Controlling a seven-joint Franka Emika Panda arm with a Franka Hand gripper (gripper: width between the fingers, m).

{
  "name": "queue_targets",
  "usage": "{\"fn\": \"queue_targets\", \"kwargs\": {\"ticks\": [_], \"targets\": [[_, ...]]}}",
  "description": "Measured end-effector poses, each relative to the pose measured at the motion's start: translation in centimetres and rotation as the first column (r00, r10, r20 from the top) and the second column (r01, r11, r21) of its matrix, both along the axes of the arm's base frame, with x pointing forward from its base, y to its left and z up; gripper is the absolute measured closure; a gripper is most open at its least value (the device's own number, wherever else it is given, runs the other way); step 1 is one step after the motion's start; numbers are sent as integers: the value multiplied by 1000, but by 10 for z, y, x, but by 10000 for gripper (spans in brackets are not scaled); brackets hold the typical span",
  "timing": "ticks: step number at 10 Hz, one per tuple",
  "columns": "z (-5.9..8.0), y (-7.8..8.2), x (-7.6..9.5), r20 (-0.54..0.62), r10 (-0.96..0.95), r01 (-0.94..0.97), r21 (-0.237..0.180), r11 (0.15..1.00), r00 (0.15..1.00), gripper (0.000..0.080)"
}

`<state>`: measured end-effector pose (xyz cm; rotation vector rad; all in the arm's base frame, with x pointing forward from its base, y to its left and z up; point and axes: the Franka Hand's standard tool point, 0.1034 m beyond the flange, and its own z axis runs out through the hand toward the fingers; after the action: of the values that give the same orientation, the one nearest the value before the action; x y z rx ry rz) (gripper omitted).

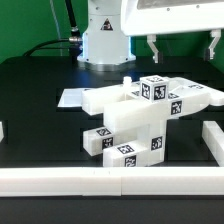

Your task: Assemble chair

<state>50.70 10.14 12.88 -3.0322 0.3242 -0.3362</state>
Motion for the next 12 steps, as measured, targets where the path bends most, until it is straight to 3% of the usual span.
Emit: {"fn": "queue_targets", "kwargs": {"ticks": [3,5,8,12], "targets": [[-6,-2,-20,-86,89,-90,-8,996,992,151],[-9,-3,-26,-233,110,-110,13,994,966,151],[-10,-3,-24,-231,111,-111,10,994,967,151],[-28,-3,-47,-240,141,-145,0,989,961,151]]}}
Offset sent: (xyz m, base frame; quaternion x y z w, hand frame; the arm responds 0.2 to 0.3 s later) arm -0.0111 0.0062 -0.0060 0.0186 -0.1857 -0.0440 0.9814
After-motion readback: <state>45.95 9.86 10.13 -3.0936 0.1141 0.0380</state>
